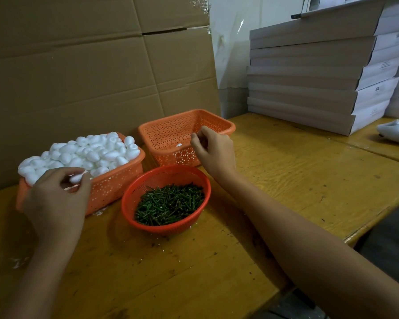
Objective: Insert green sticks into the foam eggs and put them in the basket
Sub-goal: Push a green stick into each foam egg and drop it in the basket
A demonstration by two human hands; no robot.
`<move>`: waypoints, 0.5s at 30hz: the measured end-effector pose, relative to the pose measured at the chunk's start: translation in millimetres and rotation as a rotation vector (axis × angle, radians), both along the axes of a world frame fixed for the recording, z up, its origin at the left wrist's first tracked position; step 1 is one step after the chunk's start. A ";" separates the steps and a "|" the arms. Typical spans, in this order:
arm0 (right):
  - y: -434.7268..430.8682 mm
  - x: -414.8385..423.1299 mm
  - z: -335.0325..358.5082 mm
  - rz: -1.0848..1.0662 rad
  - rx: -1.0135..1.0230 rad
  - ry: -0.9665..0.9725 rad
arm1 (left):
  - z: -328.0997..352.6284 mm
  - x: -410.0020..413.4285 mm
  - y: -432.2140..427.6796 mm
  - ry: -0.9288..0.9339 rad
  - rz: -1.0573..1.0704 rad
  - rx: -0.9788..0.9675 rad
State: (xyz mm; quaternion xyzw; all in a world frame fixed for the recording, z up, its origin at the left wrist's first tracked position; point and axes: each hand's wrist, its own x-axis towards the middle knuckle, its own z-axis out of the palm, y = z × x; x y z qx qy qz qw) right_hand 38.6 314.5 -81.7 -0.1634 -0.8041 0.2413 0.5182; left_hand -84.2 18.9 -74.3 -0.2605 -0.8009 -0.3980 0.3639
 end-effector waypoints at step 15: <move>-2.0 3.2 3.3 0.001 -0.010 0.016 | -1.4 11.7 4.2 -0.158 -0.325 0.302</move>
